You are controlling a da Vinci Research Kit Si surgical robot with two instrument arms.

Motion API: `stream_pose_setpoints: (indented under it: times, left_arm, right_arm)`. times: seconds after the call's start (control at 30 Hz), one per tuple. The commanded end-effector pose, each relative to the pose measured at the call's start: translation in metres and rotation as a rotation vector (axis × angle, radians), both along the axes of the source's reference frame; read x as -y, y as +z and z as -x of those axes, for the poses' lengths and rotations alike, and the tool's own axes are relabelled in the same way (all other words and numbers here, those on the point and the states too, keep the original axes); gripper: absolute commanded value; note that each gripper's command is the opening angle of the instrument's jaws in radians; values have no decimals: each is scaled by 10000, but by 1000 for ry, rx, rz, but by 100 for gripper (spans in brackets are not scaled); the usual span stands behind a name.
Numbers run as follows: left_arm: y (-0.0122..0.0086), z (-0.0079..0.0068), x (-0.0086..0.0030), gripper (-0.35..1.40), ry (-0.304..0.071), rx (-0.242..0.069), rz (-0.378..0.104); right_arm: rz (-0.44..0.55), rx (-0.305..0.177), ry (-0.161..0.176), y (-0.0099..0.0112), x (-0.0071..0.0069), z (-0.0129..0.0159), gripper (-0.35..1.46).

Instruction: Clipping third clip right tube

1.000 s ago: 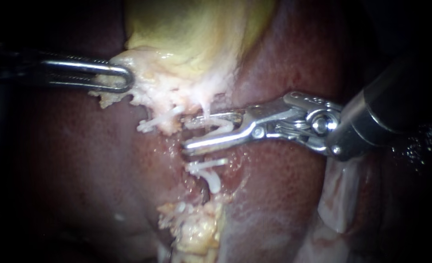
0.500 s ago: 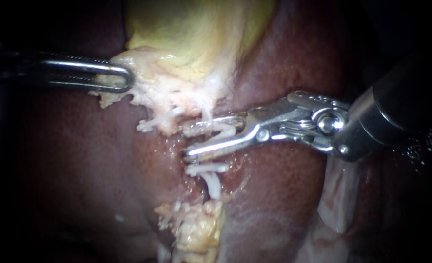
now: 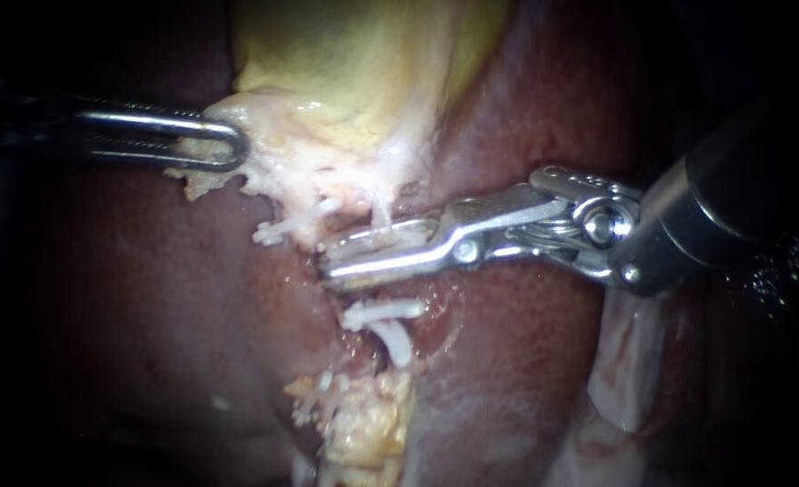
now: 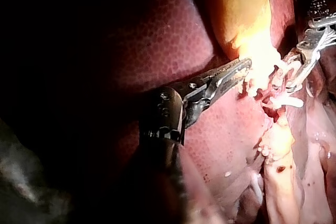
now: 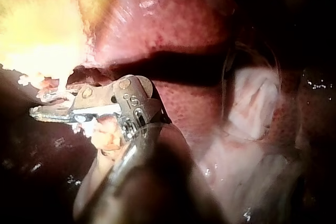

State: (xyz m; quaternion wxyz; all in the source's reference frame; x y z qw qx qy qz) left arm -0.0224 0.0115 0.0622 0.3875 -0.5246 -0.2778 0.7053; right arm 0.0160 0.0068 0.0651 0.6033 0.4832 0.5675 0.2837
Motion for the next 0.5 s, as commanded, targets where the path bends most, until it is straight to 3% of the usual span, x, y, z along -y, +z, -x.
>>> stream_pose_setpoints:
  times: [0.03, 0.13, 0.5]
  left_arm:
    - [0, 0, 0, -35, 0, 0, 0]
    - [0, 0, 0, -35, 0, 0, 0]
    - [0, 0, 0, -35, 0, 0, 0]
  right_arm:
    - [1, 0, 0, 0, 1, 1, -16]
    - [-39, 10, -4, -1, 2, 2, -35]
    - [-63, 18, -8, 6, 6, 4, -35]
